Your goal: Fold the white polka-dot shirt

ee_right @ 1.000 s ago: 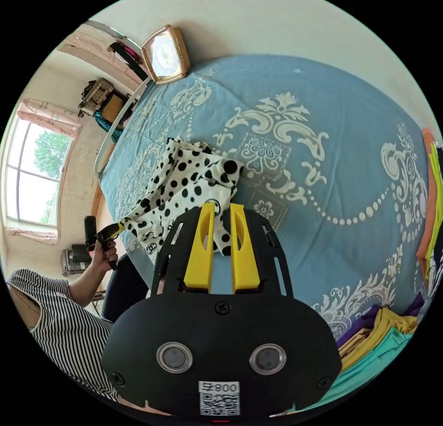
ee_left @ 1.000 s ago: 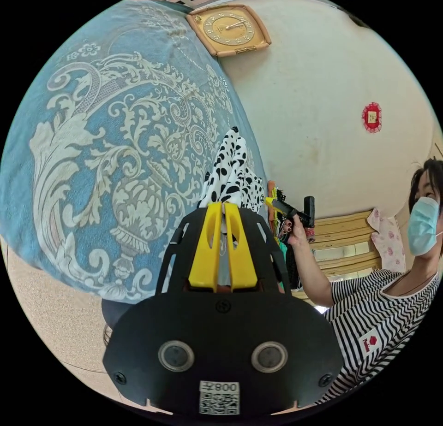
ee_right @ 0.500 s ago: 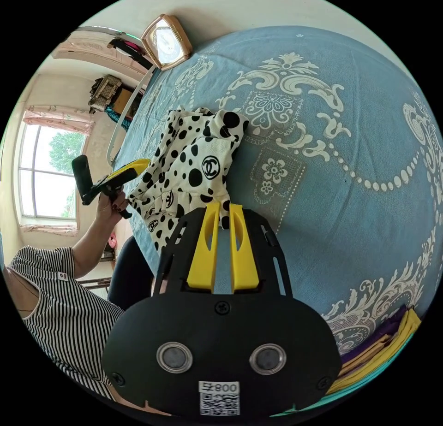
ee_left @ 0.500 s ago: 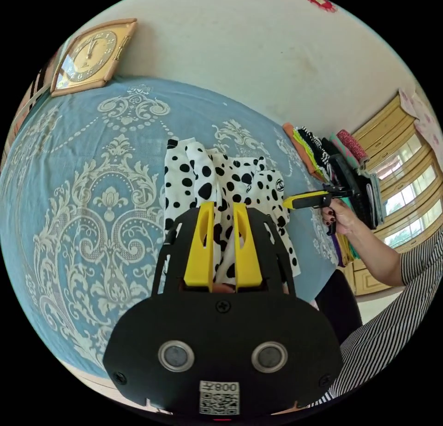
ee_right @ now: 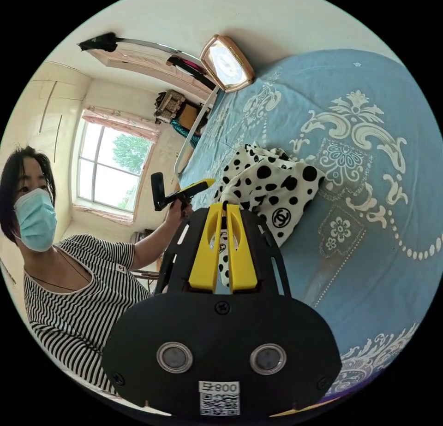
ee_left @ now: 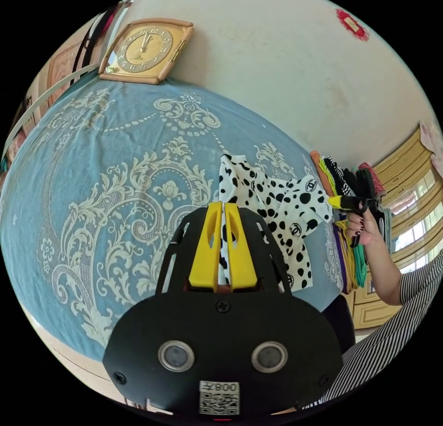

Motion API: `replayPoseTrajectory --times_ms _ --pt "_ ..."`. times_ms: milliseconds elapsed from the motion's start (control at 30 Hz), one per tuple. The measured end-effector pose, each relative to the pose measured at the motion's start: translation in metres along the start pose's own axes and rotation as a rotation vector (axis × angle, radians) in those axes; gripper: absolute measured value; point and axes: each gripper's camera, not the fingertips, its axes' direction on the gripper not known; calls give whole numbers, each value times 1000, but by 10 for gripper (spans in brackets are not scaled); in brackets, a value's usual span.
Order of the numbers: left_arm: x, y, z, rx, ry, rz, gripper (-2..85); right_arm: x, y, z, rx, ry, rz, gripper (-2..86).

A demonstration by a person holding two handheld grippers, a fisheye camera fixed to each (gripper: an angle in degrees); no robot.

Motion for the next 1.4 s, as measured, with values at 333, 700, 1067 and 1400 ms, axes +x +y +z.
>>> replayPoseTrajectory --times_ms 333,700,1067,1400 --pt "22 59 13 -156 174 200 95 2 -110 22 -36 -104 78 12" --pt "-50 71 21 -99 255 -72 9 13 -182 29 -6 -37 237 15" --pt "-110 101 25 38 447 -362 4 -53 -201 0 -20 213 82 18" --pt "-68 84 -10 163 317 -187 2 -85 -222 -8 -60 184 93 2"
